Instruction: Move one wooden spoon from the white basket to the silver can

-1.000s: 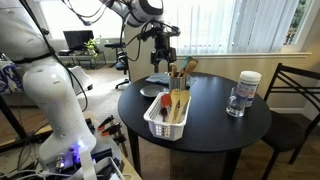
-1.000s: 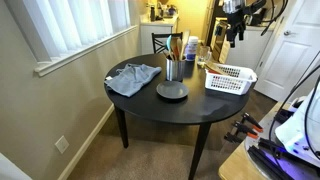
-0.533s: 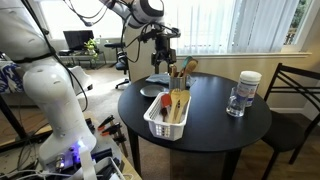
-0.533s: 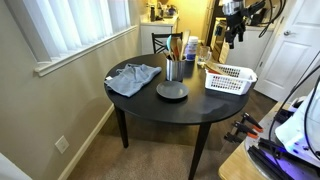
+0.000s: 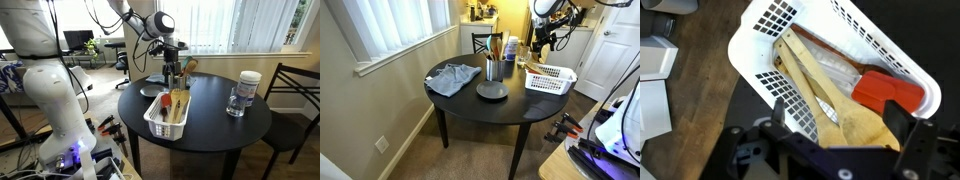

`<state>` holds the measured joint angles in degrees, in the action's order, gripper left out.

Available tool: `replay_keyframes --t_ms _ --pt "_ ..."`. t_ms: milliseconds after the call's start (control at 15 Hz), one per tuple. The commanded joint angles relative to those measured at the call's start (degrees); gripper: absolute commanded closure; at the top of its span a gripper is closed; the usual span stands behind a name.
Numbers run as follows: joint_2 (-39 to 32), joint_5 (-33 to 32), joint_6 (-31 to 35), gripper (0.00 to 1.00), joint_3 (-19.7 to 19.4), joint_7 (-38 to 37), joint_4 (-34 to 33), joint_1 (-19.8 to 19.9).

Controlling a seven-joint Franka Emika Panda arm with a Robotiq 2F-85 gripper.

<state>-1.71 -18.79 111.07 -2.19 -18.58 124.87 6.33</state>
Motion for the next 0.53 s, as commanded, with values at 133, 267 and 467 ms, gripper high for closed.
replay_keyframes --t_ms 133,267,467 --pt "-5.91 -0.35 3.28 0.0 -1.92 -12.45 -5.56 -1.53" --pt "-7.5 -0.71 4.02 0.0 -2.66 -17.1 -7.04 -2.08" --pt "-10.0 -0.48 4.99 0.0 -3.7 -24.13 -9.13 -2.82"
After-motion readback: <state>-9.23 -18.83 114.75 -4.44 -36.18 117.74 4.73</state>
